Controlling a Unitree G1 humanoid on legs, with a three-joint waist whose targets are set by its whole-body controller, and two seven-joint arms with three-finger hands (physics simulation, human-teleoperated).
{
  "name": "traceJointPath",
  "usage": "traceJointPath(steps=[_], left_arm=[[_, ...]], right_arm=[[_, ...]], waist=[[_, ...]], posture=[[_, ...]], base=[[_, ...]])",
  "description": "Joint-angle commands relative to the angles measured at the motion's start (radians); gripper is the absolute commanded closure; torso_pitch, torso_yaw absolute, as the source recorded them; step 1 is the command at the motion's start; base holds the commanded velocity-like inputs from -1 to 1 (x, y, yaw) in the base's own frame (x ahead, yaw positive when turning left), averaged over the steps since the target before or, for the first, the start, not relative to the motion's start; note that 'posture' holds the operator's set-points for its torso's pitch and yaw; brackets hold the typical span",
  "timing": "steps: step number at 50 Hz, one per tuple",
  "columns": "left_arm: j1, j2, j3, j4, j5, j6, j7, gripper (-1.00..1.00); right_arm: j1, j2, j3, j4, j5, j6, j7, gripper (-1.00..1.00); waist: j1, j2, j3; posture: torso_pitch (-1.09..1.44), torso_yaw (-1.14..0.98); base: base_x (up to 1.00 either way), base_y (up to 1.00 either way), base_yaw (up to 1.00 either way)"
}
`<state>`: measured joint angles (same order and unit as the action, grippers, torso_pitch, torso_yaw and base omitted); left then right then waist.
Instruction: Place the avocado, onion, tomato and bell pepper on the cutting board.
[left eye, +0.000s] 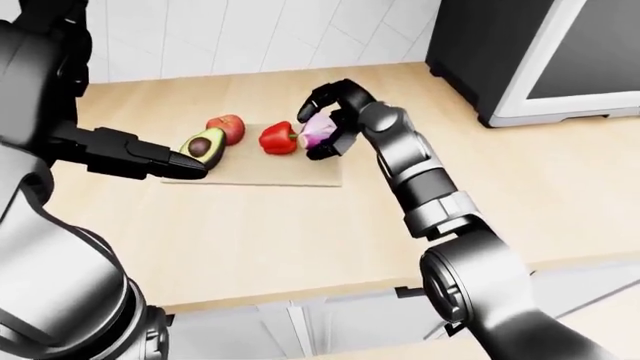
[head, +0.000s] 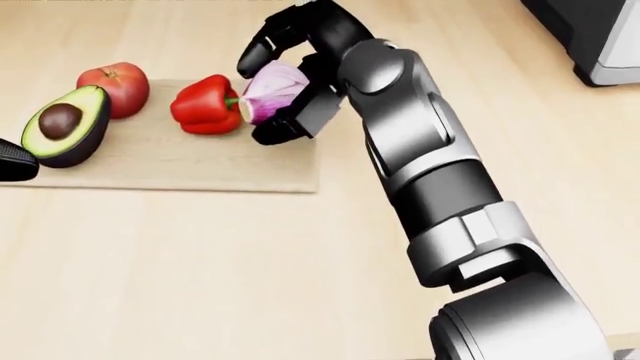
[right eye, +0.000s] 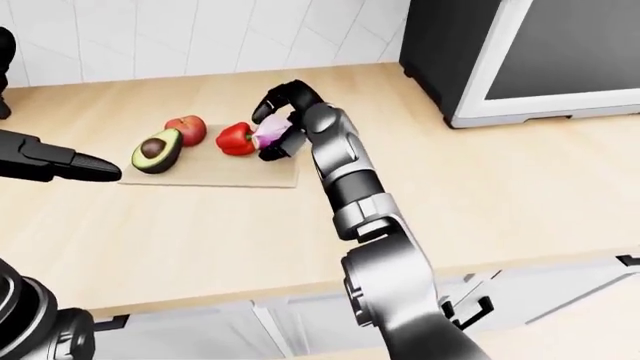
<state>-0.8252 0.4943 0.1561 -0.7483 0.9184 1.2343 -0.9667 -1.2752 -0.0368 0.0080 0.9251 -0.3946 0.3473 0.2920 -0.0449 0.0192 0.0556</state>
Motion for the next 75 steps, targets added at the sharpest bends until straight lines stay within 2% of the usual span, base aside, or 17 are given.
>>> traceJointPath(steps=[1,3,13,18,21,22,25,28,30,40,44,56,65,71,75], left_arm=[[-0.024,0.011,0.009,-0.010,0.007,-0.018,0.012,-1.00],[-0.024,0.013,0.009,-0.011,0.008,-0.017,0.011,-1.00],[-0.033,0.008,0.009,0.002,0.001,-0.024,0.021,-1.00],[-0.039,0.005,0.005,0.007,-0.002,-0.025,0.027,-1.00],[-0.037,0.007,0.006,0.006,-0.003,-0.026,0.027,-1.00],[-0.034,0.006,0.007,0.007,-0.004,-0.028,0.029,-1.00],[-0.027,0.004,0.008,0.004,-0.005,-0.030,0.032,-1.00],[-0.026,0.009,0.011,-0.001,-0.005,-0.025,0.028,-1.00],[-0.023,0.011,0.012,-0.004,-0.004,-0.021,0.025,-1.00],[-0.022,0.016,0.013,-0.010,-0.005,-0.014,0.022,-1.00],[-0.015,0.016,0.021,-0.012,-0.011,-0.014,0.027,-1.00],[-0.036,0.050,0.031,0.005,-0.026,-0.002,0.035,-1.00],[-0.036,0.122,0.063,-0.009,-0.038,0.030,0.017,-1.00],[-0.035,0.160,0.070,-0.015,-0.043,0.049,0.007,-1.00],[-0.028,0.173,0.082,-0.020,-0.049,0.055,0.008,-1.00]], right_arm=[[-0.042,-0.002,-0.002,-0.039,0.012,-0.030,-0.010,0.44],[-0.040,-0.002,0.002,-0.043,0.012,-0.025,-0.007,0.40],[-0.033,-0.001,0.009,-0.060,0.006,-0.014,0.009,-0.13],[-0.033,-0.002,0.008,-0.070,0.005,-0.006,0.015,-0.48],[-0.027,0.000,0.008,-0.069,0.006,-0.010,0.013,-0.57],[-0.027,0.001,0.007,-0.067,0.007,-0.011,0.012,-0.70],[-0.023,0.004,0.008,-0.067,0.010,-0.013,0.014,-0.84],[-0.025,0.002,0.007,-0.064,0.010,-0.013,0.015,-0.88],[-0.027,0.002,0.007,-0.065,0.011,-0.011,0.017,-1.00],[-0.059,-0.028,-0.003,-0.064,0.010,0.001,0.014,-1.00],[-0.042,-0.044,-0.005,-0.123,0.009,0.033,0.030,-1.00],[0.098,-0.125,-0.017,-0.607,-0.038,0.299,0.168,-1.00],[0.231,-0.203,-0.030,-0.991,-0.121,0.507,0.326,-1.00],[0.253,-0.259,-0.064,-1.126,-0.167,0.589,0.395,-1.00],[0.244,-0.294,-0.093,-1.158,-0.174,0.615,0.394,-1.00]], waist=[[0.002,0.004,-0.029],[0.002,0.004,-0.029],[0.001,0.003,-0.028],[0.002,0.002,-0.028],[0.003,0.002,-0.028],[0.003,0.003,-0.028],[0.004,0.002,-0.029],[0.004,0.002,-0.030],[0.005,0.002,-0.030],[0.007,0.003,-0.029],[0.008,0.001,-0.028],[0.014,-0.009,-0.022],[0.015,-0.012,-0.017],[0.014,-0.011,-0.016],[0.013,-0.010,-0.014]], posture=[[0.00,-0.06],[0.00,-0.06],[0.00,-0.06],[0.00,-0.06],[0.00,-0.06],[0.00,-0.06],[0.00,-0.06],[0.00,-0.06],[0.00,-0.06],[0.00,-0.06],[0.00,-0.06],[0.00,-0.06],[0.00,-0.06],[0.00,-0.06],[0.00,-0.06]], base=[[0.00,0.00,0.00],[0.00,0.00,0.00],[0.00,0.00,0.00],[0.00,0.00,0.00],[0.00,0.00,0.00],[0.00,0.00,0.00],[0.00,0.00,0.00],[0.00,0.00,0.00],[0.00,0.00,0.00],[0.00,0.00,0.00],[0.00,0.00,0.00],[0.00,0.00,0.00],[0.00,0.00,0.00],[0.00,0.00,0.00],[0.00,0.00,0.00]])
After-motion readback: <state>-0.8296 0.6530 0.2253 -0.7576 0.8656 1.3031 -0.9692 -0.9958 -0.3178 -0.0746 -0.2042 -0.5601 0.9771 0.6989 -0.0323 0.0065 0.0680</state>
